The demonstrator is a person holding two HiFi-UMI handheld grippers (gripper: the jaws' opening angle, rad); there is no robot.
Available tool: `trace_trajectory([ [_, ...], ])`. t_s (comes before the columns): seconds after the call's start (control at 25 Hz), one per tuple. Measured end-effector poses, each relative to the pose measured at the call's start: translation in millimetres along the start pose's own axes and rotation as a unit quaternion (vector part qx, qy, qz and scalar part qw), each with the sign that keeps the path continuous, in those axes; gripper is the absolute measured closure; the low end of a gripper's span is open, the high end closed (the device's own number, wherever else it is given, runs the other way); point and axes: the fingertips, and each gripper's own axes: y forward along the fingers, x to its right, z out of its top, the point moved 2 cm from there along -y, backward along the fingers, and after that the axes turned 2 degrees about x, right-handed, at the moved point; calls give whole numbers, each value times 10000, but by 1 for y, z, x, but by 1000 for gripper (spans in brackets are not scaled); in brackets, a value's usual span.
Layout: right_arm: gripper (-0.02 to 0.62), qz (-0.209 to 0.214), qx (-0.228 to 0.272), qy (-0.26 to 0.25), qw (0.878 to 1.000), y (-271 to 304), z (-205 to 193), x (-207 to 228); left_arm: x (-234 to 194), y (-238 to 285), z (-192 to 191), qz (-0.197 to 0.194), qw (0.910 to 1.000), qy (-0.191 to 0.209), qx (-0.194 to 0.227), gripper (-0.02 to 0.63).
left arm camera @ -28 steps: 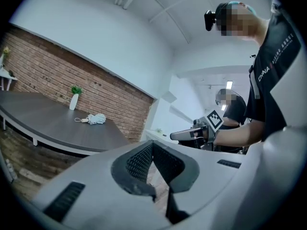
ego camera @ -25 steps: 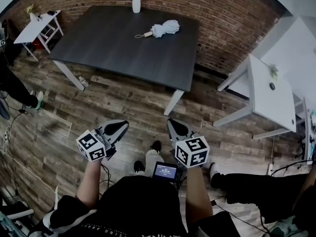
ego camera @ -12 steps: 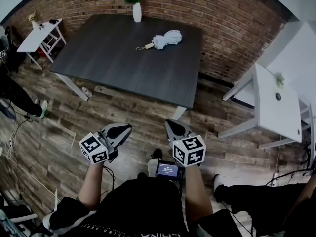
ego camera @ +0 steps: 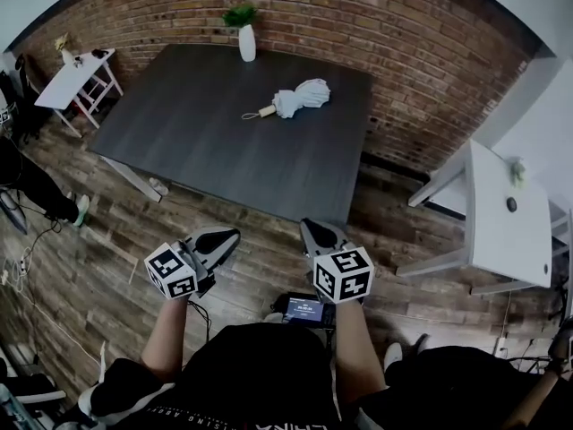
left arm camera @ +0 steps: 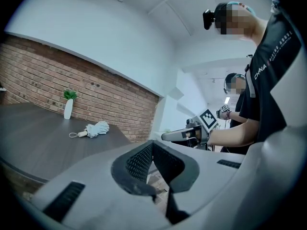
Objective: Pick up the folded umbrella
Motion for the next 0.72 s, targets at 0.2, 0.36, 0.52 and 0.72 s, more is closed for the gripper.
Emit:
trace_trajectory([
  [0.2,588,9,-10,86,10000,10,6,32,-11,22,1,93,9999,-42,-62,603],
  [0.36,588,22,-22,188,9998,20,8,48,-21,34,2,69,9999,-22,-125,603],
  [0.52,588,57,-57,171,9998,30,13,59,-33,47,4,26,9999,-50,-97,603],
  [0.72,588,0,83,278,9996,48,24,70,-61,57,3,-115,9998,-117,-76,603],
])
